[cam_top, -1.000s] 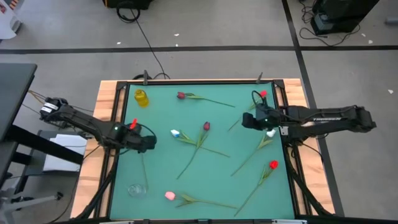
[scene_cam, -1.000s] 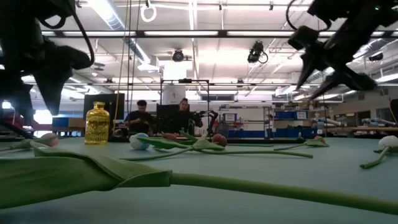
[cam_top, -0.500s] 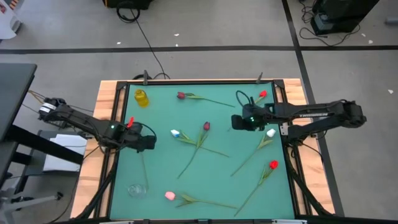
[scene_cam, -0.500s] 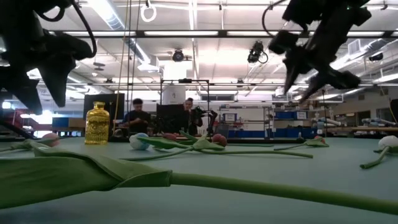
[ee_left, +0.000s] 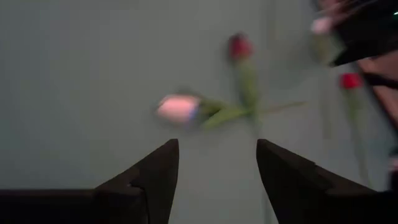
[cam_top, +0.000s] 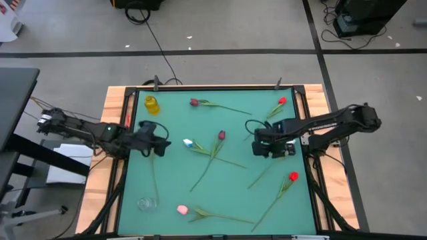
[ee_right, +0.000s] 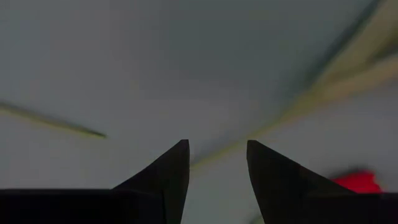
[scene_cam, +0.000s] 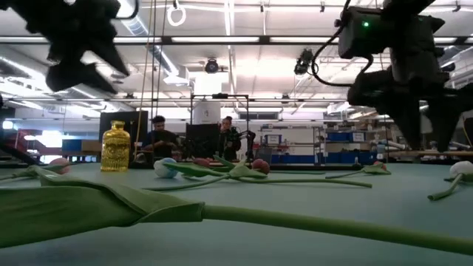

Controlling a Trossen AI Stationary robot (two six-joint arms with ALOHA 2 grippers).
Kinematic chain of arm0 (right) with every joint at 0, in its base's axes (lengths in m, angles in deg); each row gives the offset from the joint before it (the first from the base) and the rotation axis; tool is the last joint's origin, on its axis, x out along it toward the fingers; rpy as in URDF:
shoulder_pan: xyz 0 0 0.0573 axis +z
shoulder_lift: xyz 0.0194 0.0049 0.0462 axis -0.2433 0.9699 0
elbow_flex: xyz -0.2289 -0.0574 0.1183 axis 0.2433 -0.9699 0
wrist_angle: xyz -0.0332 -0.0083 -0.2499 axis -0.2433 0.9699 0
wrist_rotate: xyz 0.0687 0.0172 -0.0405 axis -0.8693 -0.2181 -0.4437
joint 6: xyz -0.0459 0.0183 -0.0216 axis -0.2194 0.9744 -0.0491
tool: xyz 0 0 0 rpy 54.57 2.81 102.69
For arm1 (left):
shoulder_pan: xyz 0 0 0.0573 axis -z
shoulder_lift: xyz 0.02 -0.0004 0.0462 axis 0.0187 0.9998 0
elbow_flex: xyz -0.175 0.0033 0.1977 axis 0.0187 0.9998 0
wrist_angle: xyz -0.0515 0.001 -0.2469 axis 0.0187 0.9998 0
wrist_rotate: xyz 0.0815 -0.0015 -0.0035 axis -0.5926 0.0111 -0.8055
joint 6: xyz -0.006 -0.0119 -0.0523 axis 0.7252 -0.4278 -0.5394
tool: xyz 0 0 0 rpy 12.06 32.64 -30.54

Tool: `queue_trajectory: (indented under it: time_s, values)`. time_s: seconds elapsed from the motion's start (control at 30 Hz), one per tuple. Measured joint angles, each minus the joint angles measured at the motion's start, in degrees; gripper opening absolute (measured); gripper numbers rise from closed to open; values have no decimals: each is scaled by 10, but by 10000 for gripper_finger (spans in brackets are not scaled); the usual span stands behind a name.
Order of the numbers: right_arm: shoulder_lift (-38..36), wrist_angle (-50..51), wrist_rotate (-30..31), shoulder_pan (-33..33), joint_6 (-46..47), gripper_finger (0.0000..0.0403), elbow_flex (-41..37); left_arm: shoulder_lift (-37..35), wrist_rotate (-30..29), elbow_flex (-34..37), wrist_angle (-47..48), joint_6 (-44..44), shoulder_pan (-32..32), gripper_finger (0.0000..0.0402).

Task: Sort flowers into vase by color
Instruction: Put the right white flower into the yellow vase

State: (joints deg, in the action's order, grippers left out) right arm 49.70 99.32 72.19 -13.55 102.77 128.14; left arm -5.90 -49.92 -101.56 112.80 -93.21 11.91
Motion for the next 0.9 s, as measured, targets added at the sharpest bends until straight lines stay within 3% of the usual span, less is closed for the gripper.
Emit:
queue_trajectory:
  time_s: [0.17,0.3,0.47,0.67,0.9]
  values:
    - [22,48,-2,45,59,169,0,0,3,0,-113,117,-28,209]
    - [30,40,2,74,118,169,0,0,25,0,-143,187,-54,205]
    - [31,27,41,92,211,169,-34,0,57,0,-189,236,-87,194]
    - [36,-78,107,114,294,169,-73,-3,103,-1,-273,291,-133,190]
    - [63,-83,125,119,336,151,-79,-3,155,-1,-296,312,-167,189]
